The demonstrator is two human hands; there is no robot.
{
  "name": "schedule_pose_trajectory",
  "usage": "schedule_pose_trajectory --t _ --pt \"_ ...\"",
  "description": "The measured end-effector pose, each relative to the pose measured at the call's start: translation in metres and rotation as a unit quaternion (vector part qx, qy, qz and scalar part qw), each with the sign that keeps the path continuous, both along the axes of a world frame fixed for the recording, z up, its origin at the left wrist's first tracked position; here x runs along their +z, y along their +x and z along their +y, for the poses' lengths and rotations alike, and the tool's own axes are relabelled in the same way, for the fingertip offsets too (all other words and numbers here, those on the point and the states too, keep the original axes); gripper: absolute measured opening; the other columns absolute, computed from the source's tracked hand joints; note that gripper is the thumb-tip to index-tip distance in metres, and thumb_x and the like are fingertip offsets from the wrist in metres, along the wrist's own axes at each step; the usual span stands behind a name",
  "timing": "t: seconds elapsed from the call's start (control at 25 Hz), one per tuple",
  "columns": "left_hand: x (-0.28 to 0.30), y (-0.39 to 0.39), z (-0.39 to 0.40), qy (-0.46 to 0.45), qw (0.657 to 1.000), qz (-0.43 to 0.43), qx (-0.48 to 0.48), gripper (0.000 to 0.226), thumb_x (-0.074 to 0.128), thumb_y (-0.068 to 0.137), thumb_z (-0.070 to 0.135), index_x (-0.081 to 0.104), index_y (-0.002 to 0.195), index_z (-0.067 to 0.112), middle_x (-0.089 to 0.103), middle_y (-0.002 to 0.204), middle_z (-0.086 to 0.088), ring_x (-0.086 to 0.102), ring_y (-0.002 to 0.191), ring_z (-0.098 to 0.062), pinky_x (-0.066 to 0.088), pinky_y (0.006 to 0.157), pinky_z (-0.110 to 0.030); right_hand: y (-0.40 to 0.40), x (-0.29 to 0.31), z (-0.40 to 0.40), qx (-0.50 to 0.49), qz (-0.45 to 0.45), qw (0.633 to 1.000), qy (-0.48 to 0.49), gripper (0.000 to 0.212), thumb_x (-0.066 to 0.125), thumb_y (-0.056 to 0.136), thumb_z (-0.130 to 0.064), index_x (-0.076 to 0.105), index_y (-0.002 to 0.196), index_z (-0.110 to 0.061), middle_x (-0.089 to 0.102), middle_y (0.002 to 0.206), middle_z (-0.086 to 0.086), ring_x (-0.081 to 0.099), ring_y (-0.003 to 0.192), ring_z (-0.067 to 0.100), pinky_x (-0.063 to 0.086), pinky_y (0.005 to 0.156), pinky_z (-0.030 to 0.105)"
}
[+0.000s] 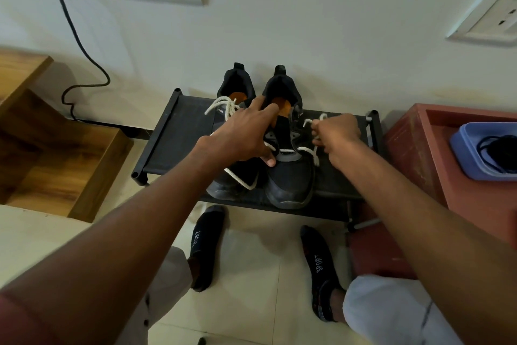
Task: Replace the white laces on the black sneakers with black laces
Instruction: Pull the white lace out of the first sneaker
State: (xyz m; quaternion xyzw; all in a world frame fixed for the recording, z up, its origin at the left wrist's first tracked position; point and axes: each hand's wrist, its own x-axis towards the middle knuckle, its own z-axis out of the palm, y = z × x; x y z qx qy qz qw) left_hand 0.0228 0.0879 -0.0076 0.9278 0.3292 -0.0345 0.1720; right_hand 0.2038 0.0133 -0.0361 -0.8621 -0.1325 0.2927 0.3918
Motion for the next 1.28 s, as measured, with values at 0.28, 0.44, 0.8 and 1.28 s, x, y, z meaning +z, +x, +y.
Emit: schedule_pose_trajectory --t 0.28,0.44,0.8,1.28 --pt "0.013 0.009 -0.019 0.118 0.993 0.010 -0.012 0.057 0.069 0.081 0.073 0.066 0.127 0.038 0.028 0.154 -0.001 0.024 0.144 -0.032 0.023 0.119 -0.057 0.012 0.055 -0.023 0.304 -0.335 0.873 -0.183 0.042 0.073 0.092 -0.025 0.060 0.129 -0.009 0.056 0.126 0.015 0.061 0.112 0.038 0.052 0.087 0.046" --pt "0.003 0.008 -0.036 0.095 0.994 0.029 0.037 0.129 0.076 0.062 0.083 0.023 0.159 0.017 0.009 0.165 -0.012 0.006 0.156 -0.036 0.009 0.125 -0.059 0.006 0.062 -0.037 0.420 -0.220 0.878 -0.071 0.017 0.079 0.092 -0.025 0.075 0.109 -0.023 0.068 0.115 0.001 0.064 0.103 0.018 0.051 0.091 0.035" --pt "-0.018 0.022 -0.045 -0.007 0.992 0.004 0.122 0.166 0.078 0.048 0.088 -0.024 0.161 0.023 -0.016 0.172 -0.016 -0.016 0.159 -0.032 -0.012 0.124 -0.058 -0.017 0.029 -0.041 0.369 -0.221 0.892 -0.139 0.026 0.085 0.085 -0.031 0.072 0.099 -0.013 0.071 0.088 0.004 0.070 0.084 0.025 0.061 0.080 0.042" --pt "-0.029 0.025 -0.041 0.002 0.991 0.021 0.128 0.165 0.079 0.047 0.088 -0.022 0.161 0.024 -0.014 0.172 -0.015 -0.013 0.159 -0.032 -0.011 0.126 -0.059 0.031 0.119 -0.057 0.021 0.266 0.902 0.340 0.011 0.062 0.095 -0.010 0.070 0.089 -0.015 0.078 0.110 0.003 0.073 0.111 0.021 0.049 0.105 0.047"
